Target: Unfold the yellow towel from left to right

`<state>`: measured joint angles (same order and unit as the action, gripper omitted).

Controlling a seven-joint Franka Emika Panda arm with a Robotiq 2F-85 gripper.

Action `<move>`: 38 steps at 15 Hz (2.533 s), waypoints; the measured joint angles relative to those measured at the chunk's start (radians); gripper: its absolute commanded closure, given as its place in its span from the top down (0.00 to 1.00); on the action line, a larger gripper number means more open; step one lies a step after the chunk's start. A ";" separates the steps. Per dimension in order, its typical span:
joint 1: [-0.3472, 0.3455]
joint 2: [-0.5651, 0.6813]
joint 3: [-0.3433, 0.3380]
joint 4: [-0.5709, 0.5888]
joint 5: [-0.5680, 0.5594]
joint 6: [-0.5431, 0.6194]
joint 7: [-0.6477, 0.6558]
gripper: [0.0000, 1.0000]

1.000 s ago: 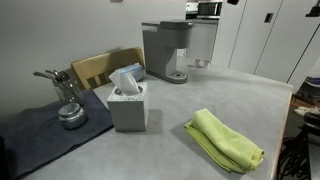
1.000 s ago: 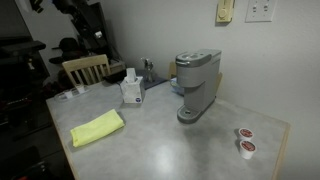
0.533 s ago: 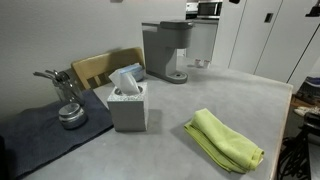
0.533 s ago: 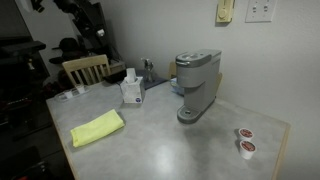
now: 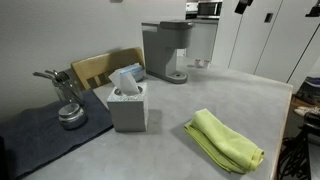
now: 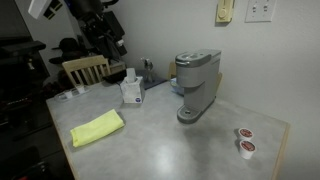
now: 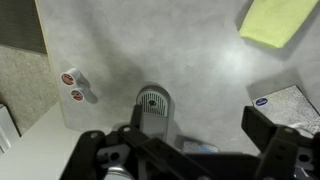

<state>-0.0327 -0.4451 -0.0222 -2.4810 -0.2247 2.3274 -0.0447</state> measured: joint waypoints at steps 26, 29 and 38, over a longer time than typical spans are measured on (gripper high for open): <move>0.126 0.254 0.065 0.018 0.270 0.007 0.135 1.00; 0.126 0.276 0.095 0.016 0.269 0.001 0.272 1.00; 0.136 0.395 0.185 0.017 0.265 0.045 0.689 1.00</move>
<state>0.1029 -0.0500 0.1626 -2.4639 0.0401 2.3721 0.6448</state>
